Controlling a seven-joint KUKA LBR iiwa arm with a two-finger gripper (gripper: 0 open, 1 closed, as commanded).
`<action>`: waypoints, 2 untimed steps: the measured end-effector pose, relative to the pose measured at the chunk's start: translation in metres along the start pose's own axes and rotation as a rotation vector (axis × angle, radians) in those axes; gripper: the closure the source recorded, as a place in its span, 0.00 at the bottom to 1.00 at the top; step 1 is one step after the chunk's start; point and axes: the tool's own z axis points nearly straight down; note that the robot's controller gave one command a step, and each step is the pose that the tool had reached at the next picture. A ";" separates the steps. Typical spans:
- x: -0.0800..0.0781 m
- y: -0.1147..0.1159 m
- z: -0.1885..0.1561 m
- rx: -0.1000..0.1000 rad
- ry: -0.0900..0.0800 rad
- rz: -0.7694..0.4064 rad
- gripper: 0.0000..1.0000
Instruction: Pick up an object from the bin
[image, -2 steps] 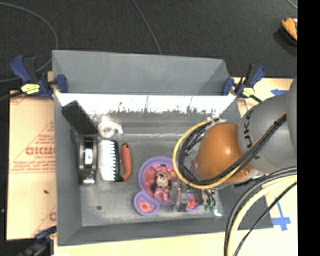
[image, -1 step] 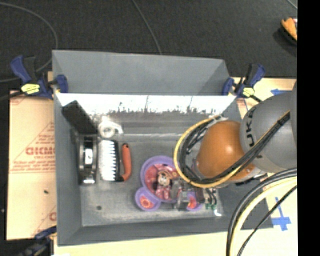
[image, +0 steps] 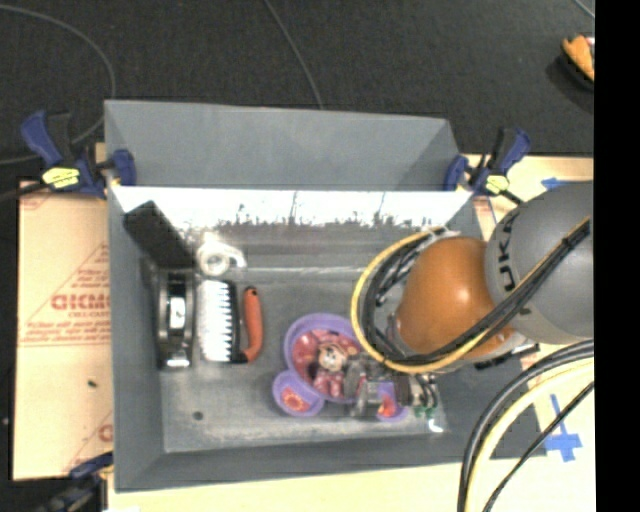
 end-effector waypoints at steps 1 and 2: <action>0.000 0.000 -0.021 0.000 0.000 0.001 1.00; -0.002 0.000 -0.033 0.000 -0.009 0.001 1.00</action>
Offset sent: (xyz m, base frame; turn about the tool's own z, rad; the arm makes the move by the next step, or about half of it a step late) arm 0.0000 0.0000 0.0151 0.0000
